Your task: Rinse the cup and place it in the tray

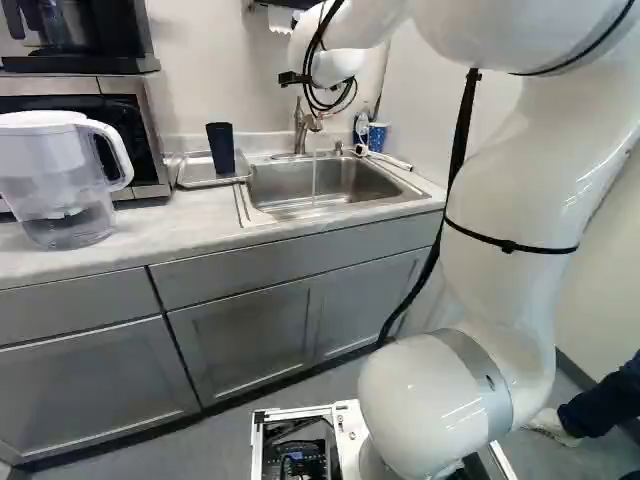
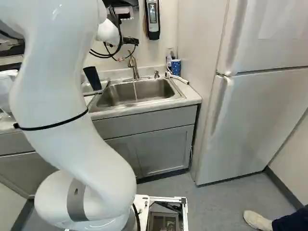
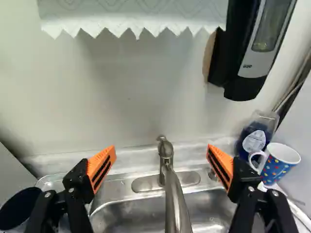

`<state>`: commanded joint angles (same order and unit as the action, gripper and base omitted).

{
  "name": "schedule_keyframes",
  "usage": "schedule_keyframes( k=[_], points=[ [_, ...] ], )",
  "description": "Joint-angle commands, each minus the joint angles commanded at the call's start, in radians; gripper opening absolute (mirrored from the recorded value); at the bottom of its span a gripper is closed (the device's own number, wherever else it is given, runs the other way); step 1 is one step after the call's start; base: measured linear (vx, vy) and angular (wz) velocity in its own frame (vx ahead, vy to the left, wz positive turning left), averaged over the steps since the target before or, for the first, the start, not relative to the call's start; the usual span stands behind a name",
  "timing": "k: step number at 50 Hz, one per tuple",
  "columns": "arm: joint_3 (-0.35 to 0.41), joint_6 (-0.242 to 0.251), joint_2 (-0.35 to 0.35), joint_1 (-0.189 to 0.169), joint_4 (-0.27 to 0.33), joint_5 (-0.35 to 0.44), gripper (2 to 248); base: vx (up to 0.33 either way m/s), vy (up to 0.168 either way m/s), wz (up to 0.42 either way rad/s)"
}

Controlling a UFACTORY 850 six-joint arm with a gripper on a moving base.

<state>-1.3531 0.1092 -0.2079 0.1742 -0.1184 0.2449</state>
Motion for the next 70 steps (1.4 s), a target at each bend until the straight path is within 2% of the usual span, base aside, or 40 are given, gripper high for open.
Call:
schedule_keyframes(
  k=[12,44,54,70],
  points=[
    [-0.065,0.000,-0.058,0.017,0.018,0.038,247,0.000,0.000,0.000],
    [-0.237,0.000,-0.206,0.063,0.018,0.039,247,0.000,0.000,0.000],
    [-0.266,0.000,-0.230,0.069,0.018,0.033,247,0.000,0.000,0.000],
    [-0.267,0.000,-0.231,0.069,0.018,0.002,247,0.000,0.000,0.000]
  ],
)
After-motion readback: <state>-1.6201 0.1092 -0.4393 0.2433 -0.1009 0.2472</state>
